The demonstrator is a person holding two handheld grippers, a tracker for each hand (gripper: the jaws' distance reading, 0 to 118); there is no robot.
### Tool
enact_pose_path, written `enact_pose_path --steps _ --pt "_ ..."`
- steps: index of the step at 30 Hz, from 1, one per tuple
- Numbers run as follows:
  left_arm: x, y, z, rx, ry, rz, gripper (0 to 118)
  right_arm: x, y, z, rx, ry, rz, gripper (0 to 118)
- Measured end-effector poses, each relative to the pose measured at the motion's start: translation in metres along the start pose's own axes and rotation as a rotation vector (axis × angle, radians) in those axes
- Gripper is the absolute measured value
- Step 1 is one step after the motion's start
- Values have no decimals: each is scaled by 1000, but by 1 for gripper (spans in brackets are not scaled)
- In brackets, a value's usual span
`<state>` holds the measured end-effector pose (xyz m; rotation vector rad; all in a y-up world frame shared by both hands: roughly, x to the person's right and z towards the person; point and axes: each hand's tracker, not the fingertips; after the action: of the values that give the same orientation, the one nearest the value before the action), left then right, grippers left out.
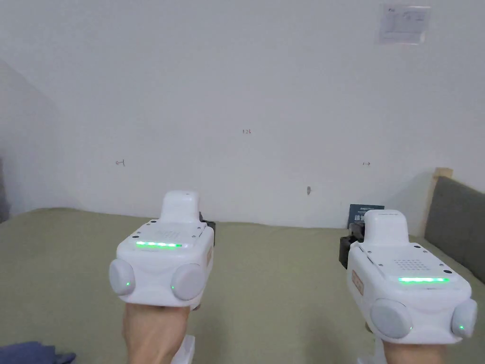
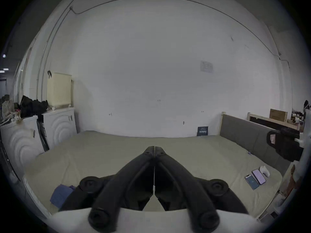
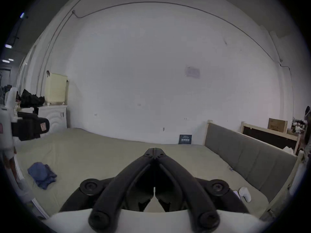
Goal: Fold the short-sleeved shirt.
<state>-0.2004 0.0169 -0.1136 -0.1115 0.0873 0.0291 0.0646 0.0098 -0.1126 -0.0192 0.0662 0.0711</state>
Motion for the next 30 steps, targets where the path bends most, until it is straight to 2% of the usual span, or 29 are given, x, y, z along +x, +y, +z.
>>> enact_pose_path --steps 8,9,10,11,12,13,14,15,30 --pt "-5 -1 4 22 4 -21 1 -3 1 4 -2 13 21 0" --pt "-4 -1 6 21 6 -29 3 -3 1 4 -2 13 25 0" --pt "-5 -2 7 20 4 -34 16 -3 1 4 -1 13 26 8" --pt "-3 -5 6 31 24 -34 42 -4 1 4 2 13 24 34" --pt "-4 -5 3 38 51 -30 80 -3 3 2 0 9 17 73" --pt "-6 -5 -1 28 65 -35 115 -2 5 0 -11 0 10 118" --pt "-7 -6 2 26 60 -24 118 -2 3 1 -15 19 -10 115" --pt "-7 -7 4 33 58 -21 118 -5 3 6 53 11 -3 117" --pt "-8 -4 11 58 33 -41 118 6 4 1 14 -2 -2 118"
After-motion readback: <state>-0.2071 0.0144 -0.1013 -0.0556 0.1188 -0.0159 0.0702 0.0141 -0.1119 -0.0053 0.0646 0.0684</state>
